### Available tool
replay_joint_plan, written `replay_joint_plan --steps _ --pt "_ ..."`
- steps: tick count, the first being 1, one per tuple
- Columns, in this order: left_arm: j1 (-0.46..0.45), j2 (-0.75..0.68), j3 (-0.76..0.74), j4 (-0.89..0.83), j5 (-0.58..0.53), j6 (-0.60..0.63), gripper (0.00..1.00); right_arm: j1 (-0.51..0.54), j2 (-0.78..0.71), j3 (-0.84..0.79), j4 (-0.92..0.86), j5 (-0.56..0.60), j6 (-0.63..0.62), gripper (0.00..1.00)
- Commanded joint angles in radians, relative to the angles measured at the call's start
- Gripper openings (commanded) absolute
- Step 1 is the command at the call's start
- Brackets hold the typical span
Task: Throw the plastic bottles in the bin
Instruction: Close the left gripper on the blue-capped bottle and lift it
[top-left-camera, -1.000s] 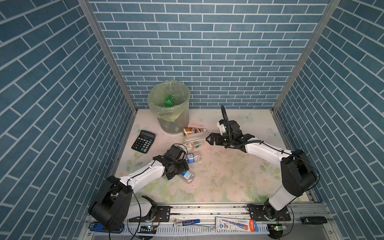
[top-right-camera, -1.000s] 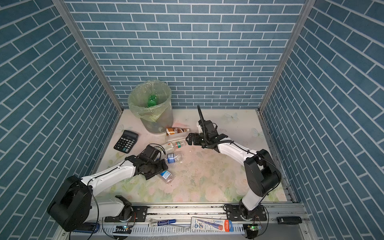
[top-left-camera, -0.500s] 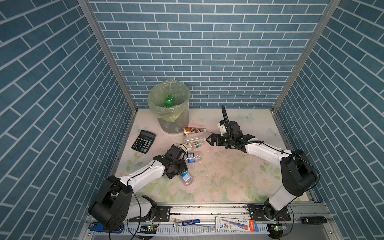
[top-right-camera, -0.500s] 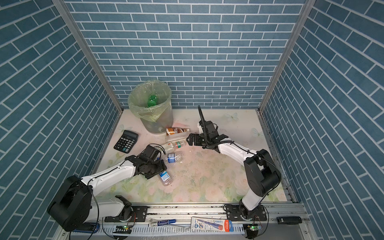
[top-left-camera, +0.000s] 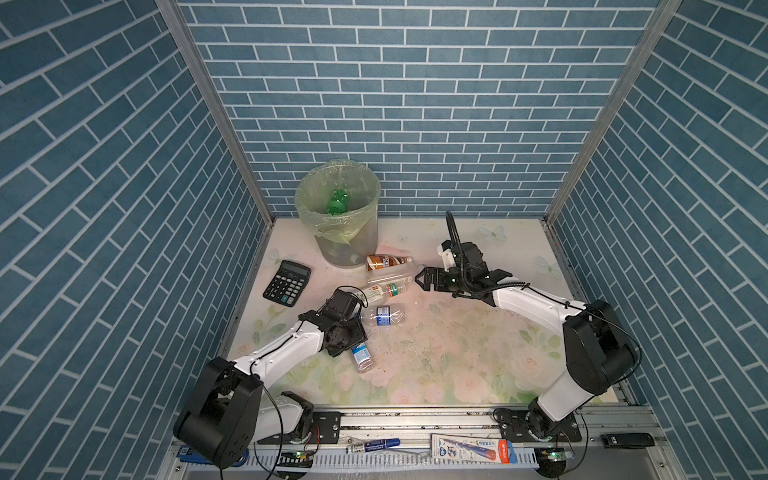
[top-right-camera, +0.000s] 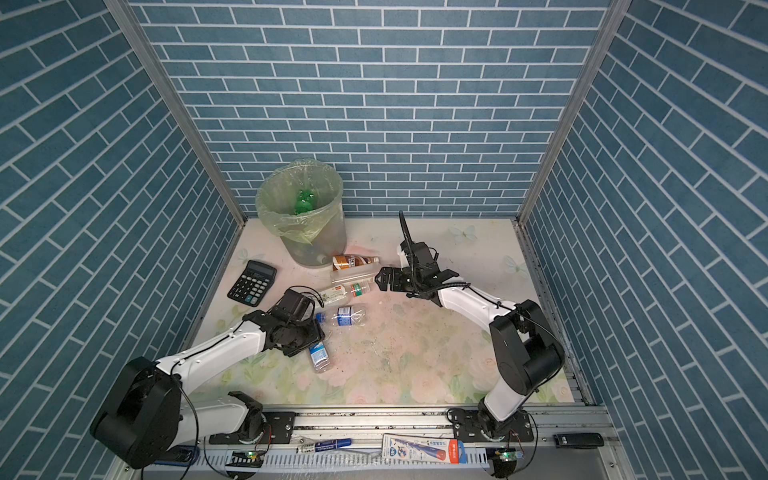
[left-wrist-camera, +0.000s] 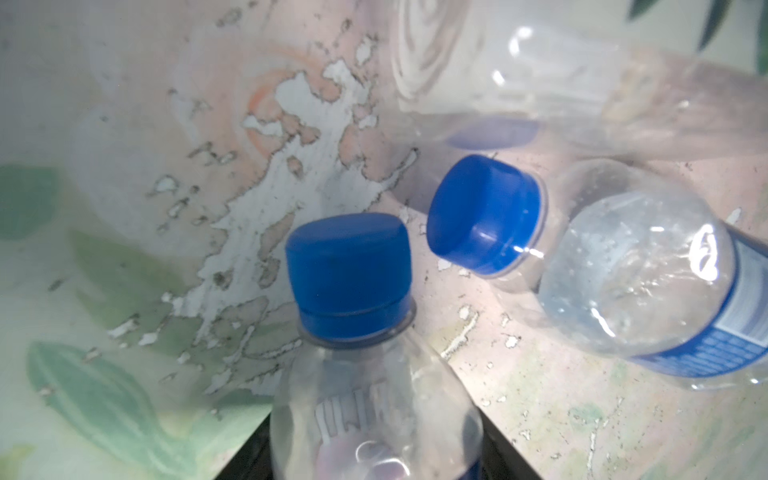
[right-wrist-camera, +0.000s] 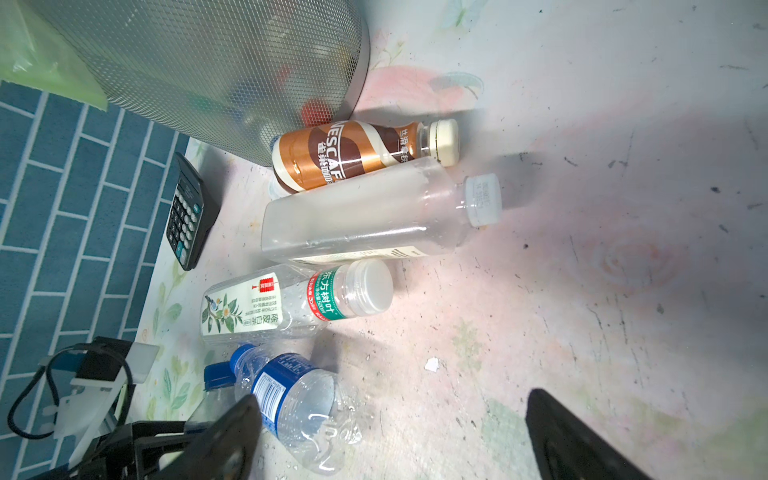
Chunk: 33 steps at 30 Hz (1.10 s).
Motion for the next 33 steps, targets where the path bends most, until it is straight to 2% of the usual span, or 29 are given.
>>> replay_joint_plan --steps 1,10,20,26,33 --pt "0.039 -0.011 -0.018 -0.035 -0.005 0.036 0.65 -0.005 -0.023 -0.029 0.023 -0.006 -0.002 0.99" --pt "0.243 -0.047 -0.048 0.001 0.017 0.102 0.6 -0.009 -0.027 -0.044 0.03 -0.006 -0.001 0.99" --pt "0.439 0.017 -0.034 0.069 0.051 0.165 0.51 -0.024 -0.036 -0.048 0.027 -0.008 -0.007 0.99" --pt "0.467 0.022 0.013 0.06 0.071 0.176 0.48 -0.033 -0.052 -0.048 0.023 -0.008 -0.024 0.99" --pt "0.467 -0.057 0.065 0.027 0.063 0.168 0.47 -0.034 -0.093 -0.04 0.024 -0.003 -0.066 0.99"
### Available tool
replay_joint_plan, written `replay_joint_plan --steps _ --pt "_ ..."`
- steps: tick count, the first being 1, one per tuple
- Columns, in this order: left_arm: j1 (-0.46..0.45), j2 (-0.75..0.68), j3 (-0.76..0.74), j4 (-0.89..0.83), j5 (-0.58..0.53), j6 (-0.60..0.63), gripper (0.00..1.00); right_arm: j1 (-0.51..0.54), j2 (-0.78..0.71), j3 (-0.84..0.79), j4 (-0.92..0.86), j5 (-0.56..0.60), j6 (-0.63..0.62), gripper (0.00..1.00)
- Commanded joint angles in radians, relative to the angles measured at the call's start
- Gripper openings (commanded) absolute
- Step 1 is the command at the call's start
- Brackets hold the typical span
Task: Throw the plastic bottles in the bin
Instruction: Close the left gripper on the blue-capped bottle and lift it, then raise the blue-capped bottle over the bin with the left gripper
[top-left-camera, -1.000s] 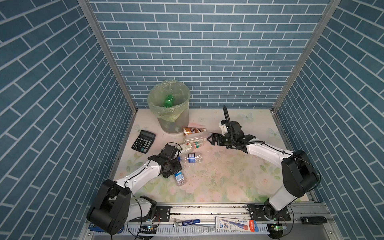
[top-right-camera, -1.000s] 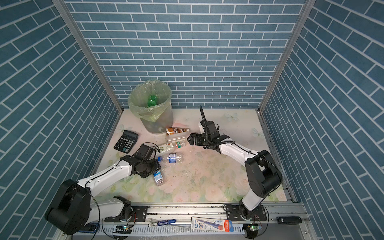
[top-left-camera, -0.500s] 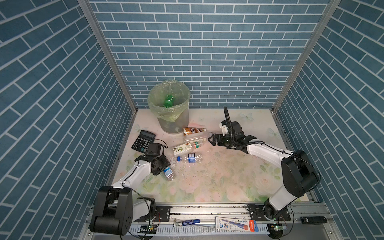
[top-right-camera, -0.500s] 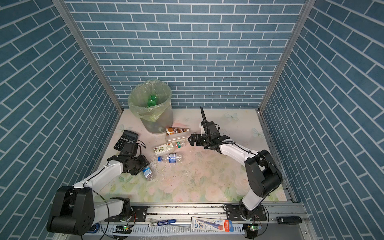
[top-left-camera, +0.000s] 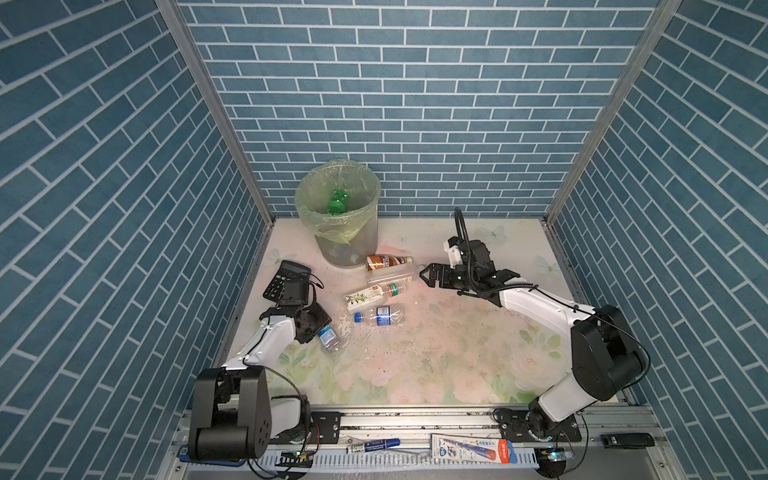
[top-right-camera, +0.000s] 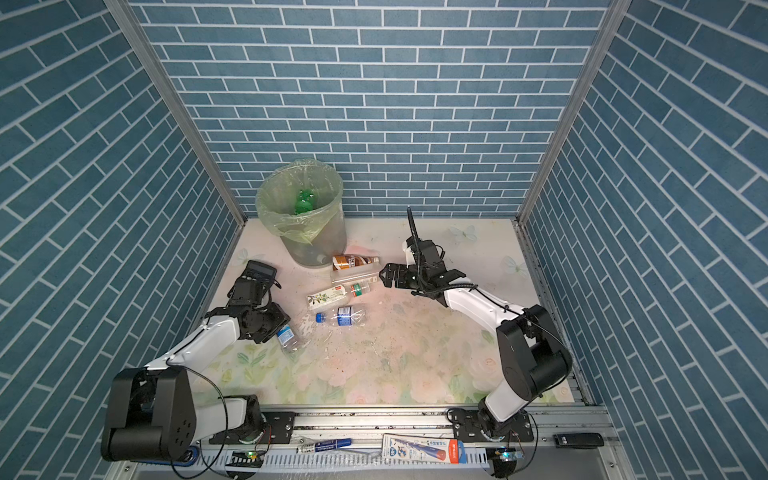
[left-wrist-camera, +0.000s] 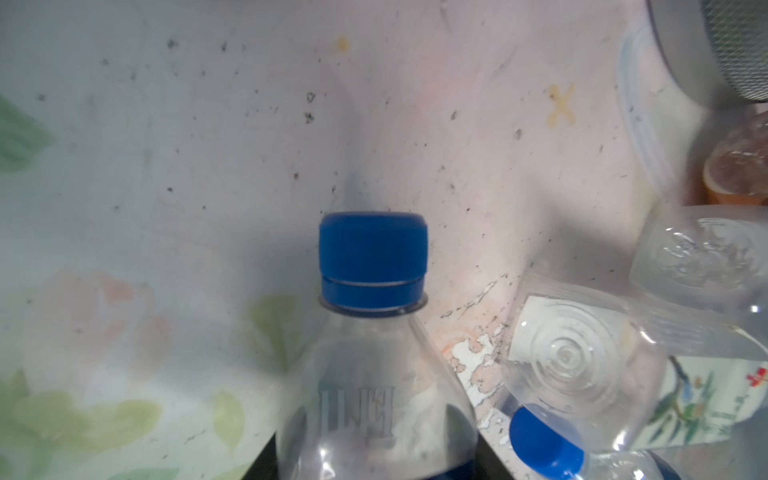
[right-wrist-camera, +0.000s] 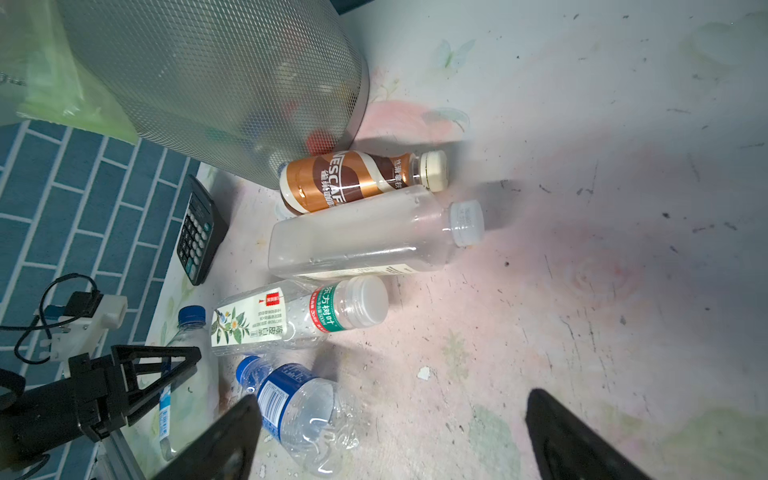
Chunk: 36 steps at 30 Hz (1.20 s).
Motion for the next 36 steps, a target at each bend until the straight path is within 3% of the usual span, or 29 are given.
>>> replay_joint_plan --steps 1,11,20,31,36 --pt "0.007 -0.051 0.049 -0.029 -0.004 0.01 0.47 -0.003 -0.044 -0.023 0.023 -0.01 -0.054 0.99" --pt "0.007 -0.163 0.225 -0.079 0.01 0.009 0.47 0.043 -0.143 -0.033 0.195 -0.12 -0.125 0.99" --pt "0.006 -0.132 0.464 -0.081 0.007 0.028 0.46 0.12 -0.144 0.075 0.245 -0.138 -0.24 0.99" --pt "-0.008 0.0 0.736 0.012 0.021 0.031 0.44 0.243 -0.032 0.382 0.076 -0.055 -0.433 0.99" --pt "-0.038 0.117 0.939 0.045 0.013 0.057 0.44 0.269 0.032 0.529 -0.009 0.007 -0.495 0.99"
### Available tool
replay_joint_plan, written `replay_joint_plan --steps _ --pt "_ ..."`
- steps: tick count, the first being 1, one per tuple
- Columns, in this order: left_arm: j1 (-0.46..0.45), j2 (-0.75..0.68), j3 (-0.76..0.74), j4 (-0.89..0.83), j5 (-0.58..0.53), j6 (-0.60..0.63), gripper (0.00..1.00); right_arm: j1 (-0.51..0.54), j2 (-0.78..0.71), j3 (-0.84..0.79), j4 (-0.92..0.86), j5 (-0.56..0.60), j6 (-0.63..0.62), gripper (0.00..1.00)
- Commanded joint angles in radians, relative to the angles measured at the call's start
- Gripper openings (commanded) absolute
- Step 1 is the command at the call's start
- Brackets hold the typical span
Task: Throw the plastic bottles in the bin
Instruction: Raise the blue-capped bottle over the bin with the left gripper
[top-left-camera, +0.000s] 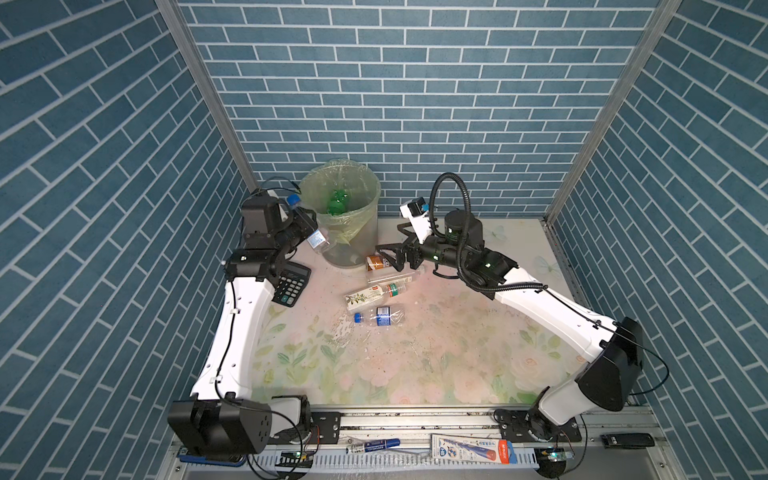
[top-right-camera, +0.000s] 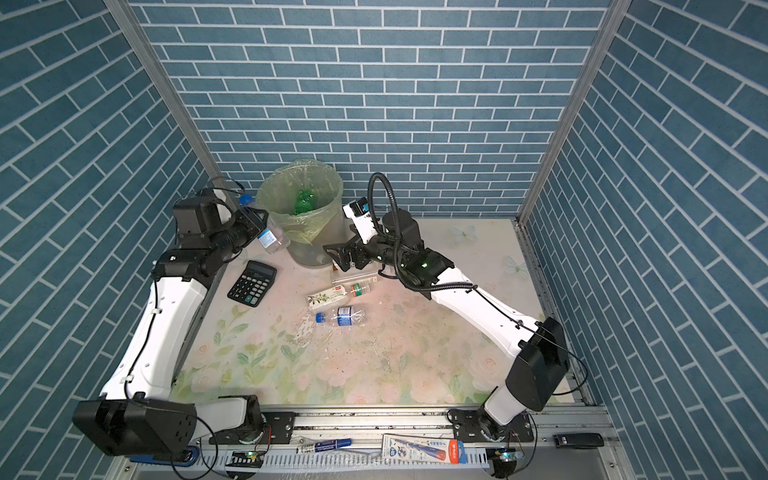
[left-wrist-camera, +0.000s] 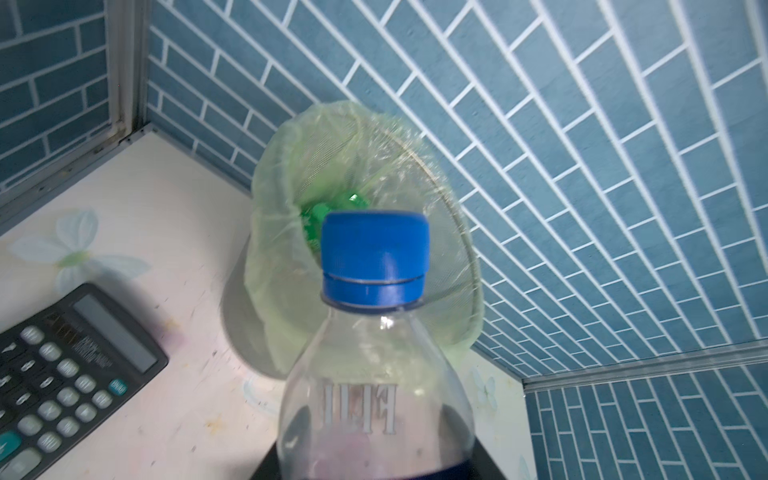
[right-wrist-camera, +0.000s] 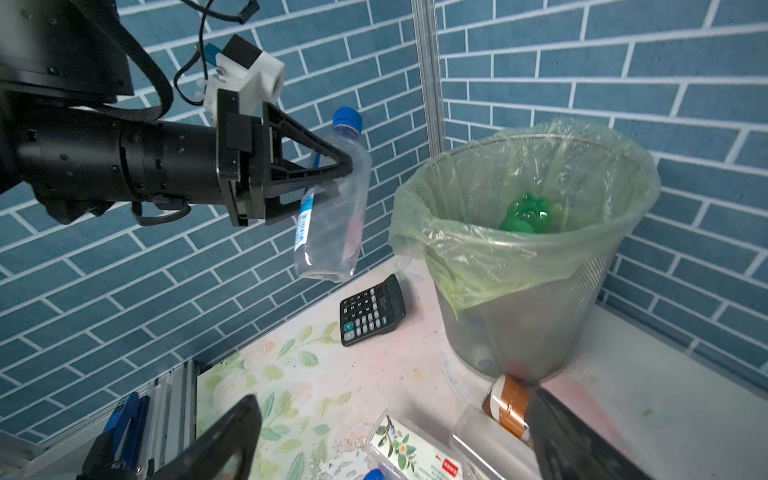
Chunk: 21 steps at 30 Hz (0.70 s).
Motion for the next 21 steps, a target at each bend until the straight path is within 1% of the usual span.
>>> replay_joint_plan --steps 1,4,7,12,15,17,21 --pt "-0.021 0.057 0.131 0.061 -0.004 0.038 0.44 0.014 0.039 0.108 -0.084 0.064 -0.106 0.99" --pt "-0.034 0.126 0.273 0.096 -0.02 0.063 0.44 0.027 0.063 0.186 -0.137 0.099 -0.13 0.99" --pt "-0.051 0.204 0.455 0.097 -0.05 0.119 0.43 0.033 0.077 0.24 -0.176 0.126 -0.145 0.99" --pt "-0.063 0.359 0.815 0.054 -0.064 0.168 0.42 0.035 0.059 0.257 -0.188 0.157 -0.159 0.99" --pt "-0.07 0.432 0.99 0.049 -0.074 0.191 0.42 0.034 0.046 0.243 -0.189 0.175 -0.166 0.99" --pt "-0.073 0.466 1.049 0.068 -0.075 0.204 0.41 0.034 0.036 0.228 -0.184 0.191 -0.172 0.99" --pt "-0.073 0.546 1.083 0.069 -0.092 0.203 0.41 0.033 0.032 0.211 -0.18 0.204 -0.177 0.99"
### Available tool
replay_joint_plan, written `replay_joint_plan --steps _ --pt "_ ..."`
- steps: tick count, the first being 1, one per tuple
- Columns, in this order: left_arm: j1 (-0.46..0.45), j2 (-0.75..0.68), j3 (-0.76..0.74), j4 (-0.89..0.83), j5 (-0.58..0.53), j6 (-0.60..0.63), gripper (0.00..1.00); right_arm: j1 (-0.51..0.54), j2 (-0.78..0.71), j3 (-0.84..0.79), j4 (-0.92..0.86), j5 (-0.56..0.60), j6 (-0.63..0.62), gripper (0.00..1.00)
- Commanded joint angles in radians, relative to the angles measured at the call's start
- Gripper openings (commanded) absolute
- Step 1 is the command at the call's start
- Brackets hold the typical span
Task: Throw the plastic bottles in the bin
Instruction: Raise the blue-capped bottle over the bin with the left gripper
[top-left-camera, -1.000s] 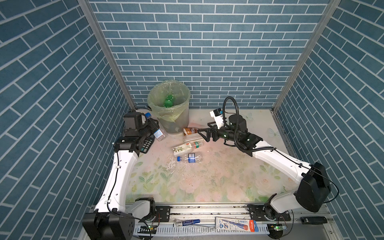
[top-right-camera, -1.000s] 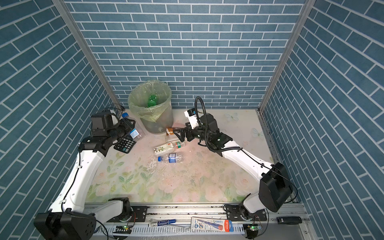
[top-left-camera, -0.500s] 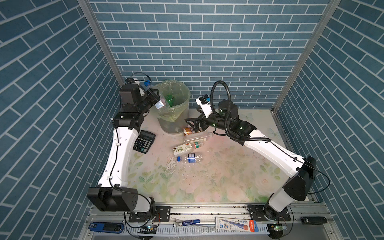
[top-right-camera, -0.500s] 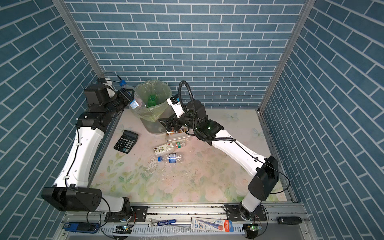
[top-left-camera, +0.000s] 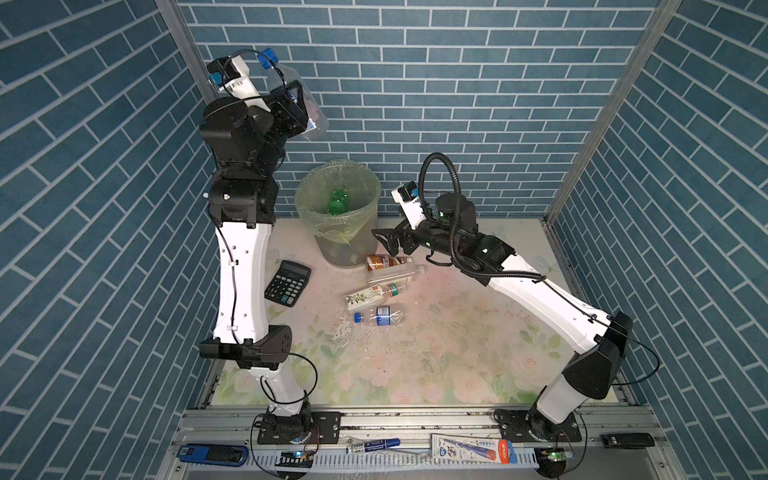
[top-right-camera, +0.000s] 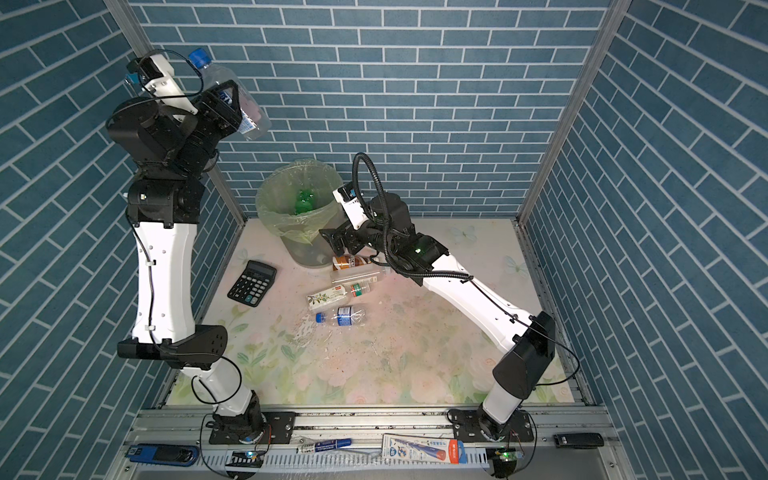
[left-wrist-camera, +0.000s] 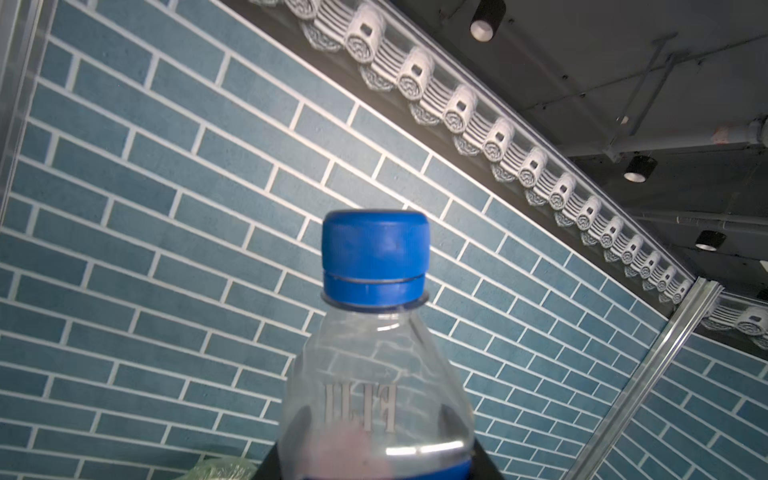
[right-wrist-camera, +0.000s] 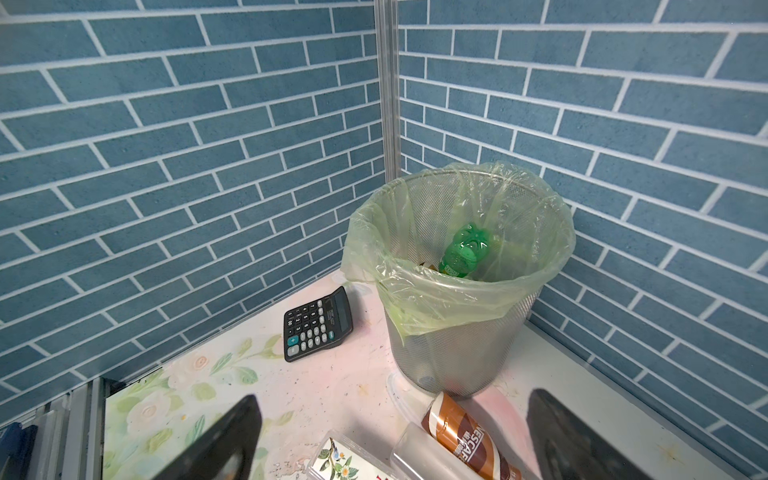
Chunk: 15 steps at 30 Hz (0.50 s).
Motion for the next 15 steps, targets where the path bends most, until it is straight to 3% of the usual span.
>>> replay_joint_plan --steps 1,4,6,7,9,10,15 --pt "-0.004 0.088 0.007 -0.009 -0.019 0.03 0.41 0.004 -0.039 -0.009 -0.006 0.031 -0.062 0.99" --pt "-0.003 0.192 -0.006 -0.021 -0.017 0.037 0.48 0.003 -0.042 -0.02 -0.01 0.038 -0.064 0.99" --pt "0.002 0.286 0.07 -0.146 -0.028 0.013 0.55 0.005 -0.051 -0.033 -0.009 0.051 -0.063 0.99" --pt "0.001 0.308 0.094 -0.178 -0.009 0.016 0.62 0.004 -0.058 -0.042 -0.011 0.051 -0.065 0.99" --pt "-0.017 0.308 0.075 -0.191 -0.008 0.028 0.92 0.003 -0.077 -0.068 -0.004 0.077 -0.069 0.99" --pt "-0.024 0.296 0.047 -0.171 -0.014 0.032 0.99 0.004 -0.083 -0.079 0.001 0.082 -0.069 0.99" --pt "-0.049 0.254 0.022 -0.157 -0.013 0.045 0.99 0.0 -0.091 -0.1 -0.001 0.086 -0.058 0.99"
